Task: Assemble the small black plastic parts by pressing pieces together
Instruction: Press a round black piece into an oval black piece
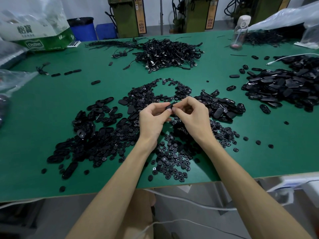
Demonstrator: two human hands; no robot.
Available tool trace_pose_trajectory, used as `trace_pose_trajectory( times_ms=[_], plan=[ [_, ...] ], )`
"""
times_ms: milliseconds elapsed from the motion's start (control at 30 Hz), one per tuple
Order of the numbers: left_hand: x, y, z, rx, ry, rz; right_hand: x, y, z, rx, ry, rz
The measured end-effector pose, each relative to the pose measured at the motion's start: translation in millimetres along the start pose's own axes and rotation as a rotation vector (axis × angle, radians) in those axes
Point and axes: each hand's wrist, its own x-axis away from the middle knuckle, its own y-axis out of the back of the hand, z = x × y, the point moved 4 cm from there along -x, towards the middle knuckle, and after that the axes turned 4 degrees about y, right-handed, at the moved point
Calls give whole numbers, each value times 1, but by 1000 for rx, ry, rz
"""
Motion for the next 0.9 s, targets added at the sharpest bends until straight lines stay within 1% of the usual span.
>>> trace_pose_trajectory(
  times_ms=[200, 400, 500, 633, 767, 900],
  plan=[
    [-2, 1, 4, 5, 20, -13, 2, -6, 4, 195, 180, 0],
    [-4, 5, 5, 53, 41, -83, 5, -13, 6, 209, 277, 62],
    [-4, 3, 4, 57, 27, -70, 3, -11, 7, 205, 265, 30],
    [-3, 2, 3, 46, 10, -38, -1, -6, 4, 165, 179, -21],
    [-1, -1, 2, 8, -24, 30, 0, -5, 1, 95, 110, -19],
    [-1, -1, 2, -16, -32, 36, 1, -3, 2, 60, 100, -25]
  ],
)
